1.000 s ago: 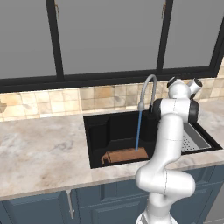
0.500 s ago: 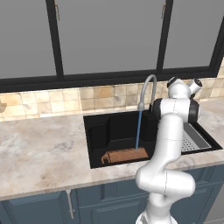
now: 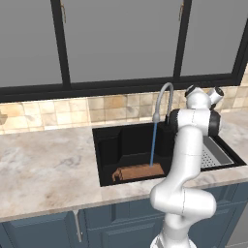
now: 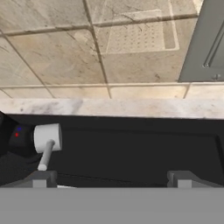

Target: Turn on the sink faucet with hot water and rinse the cutting board for ten seconds, then turn off the faucet. Push the cutting board to reach the water if necessary.

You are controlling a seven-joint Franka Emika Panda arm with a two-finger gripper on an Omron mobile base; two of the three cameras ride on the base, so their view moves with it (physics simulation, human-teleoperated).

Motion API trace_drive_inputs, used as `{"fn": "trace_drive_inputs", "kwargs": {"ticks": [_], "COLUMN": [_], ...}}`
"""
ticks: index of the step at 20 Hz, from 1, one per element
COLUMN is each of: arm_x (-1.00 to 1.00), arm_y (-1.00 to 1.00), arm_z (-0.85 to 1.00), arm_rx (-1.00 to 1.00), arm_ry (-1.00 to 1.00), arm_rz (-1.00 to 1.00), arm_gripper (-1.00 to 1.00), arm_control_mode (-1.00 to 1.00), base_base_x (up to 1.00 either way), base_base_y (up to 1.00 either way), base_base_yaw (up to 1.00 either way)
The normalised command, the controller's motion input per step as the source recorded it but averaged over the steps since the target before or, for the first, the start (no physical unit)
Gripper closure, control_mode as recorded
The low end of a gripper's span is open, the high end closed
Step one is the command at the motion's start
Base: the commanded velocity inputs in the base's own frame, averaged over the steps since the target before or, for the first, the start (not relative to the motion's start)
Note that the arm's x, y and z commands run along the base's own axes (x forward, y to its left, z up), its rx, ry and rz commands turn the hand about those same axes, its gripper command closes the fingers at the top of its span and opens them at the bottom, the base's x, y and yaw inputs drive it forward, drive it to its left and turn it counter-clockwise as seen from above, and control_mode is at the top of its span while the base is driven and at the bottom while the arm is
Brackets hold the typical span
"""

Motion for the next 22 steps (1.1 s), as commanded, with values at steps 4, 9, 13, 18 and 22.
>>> {"fn": "trace_drive_inputs", "kwargs": {"ticks": [4, 9, 13, 18, 22], "arm_x": [0.01, 0.05, 0.09, 0.10, 0.11], "arm_y": [0.00, 0.00, 0.00, 0.00, 0.00], "arm_z": [-0.12, -0.13, -0.08, -0.03, -0.05], "arm_rx": [0.00, 0.00, 0.00, 0.00, 0.00], "arm_ry": [0.00, 0.00, 0.00, 0.00, 0.00], "arm_rz": [0.00, 0.00, 0.00, 0.00, 0.00], "arm_gripper": [-1.00, -1.00, -1.00, -1.00, -1.00], "arm_control_mode": [-1.00, -1.00, -1.00, -1.00, -1.00], "base_base_x": [0.00, 0.00, 0.00, 0.00, 0.00], "base_base_y": [0.00, 0.00, 0.00, 0.00, 0.00], "base_base_yaw": [0.00, 0.00, 0.00, 0.00, 0.00]}}
